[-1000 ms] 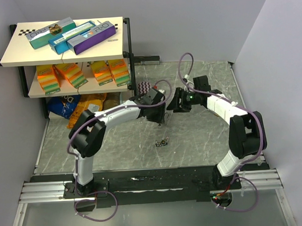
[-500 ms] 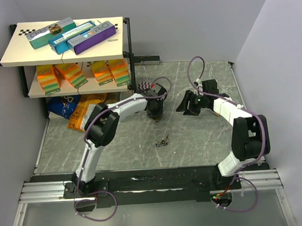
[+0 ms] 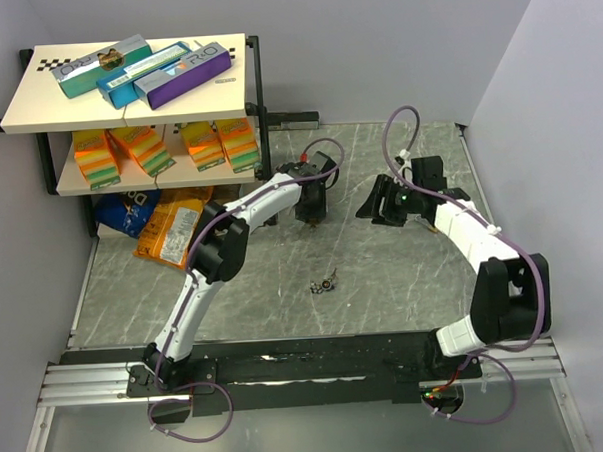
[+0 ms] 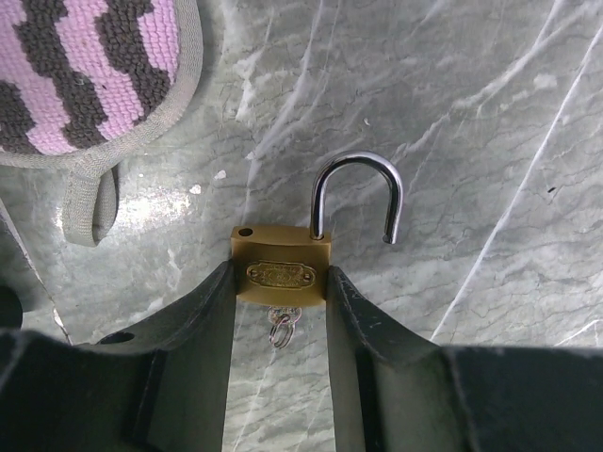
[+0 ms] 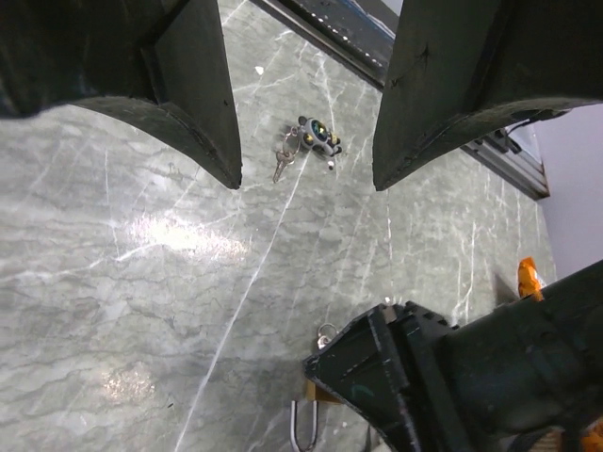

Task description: Unlock with the key

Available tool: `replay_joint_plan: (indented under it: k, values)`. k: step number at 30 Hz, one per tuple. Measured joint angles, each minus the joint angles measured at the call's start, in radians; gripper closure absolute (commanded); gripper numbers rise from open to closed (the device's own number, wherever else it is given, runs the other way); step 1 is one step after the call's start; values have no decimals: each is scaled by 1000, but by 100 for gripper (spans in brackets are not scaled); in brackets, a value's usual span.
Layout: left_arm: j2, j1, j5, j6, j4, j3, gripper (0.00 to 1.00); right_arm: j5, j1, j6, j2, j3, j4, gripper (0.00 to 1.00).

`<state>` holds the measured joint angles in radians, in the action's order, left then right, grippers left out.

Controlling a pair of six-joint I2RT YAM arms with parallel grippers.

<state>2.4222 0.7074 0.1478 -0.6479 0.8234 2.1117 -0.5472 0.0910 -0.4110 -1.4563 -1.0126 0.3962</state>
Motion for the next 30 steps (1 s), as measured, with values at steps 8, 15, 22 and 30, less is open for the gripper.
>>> replay_joint_plan:
  k: [8, 15, 22, 30]
  values:
    - [0, -3, 2, -1, -3, -2, 43, 49, -7, 0, 95, 25, 32, 34]
    - [-15, -4, -11, -18, -39, -30, 31, 77, -10, 2, 138, 77, 50, 33]
    - [-33, -3, -17, -15, -66, -53, 6, 95, -11, 26, 240, 125, 63, 34]
    - [-201, 18, -37, 30, -200, -204, 4, 126, -11, 38, 348, 172, 58, 34]
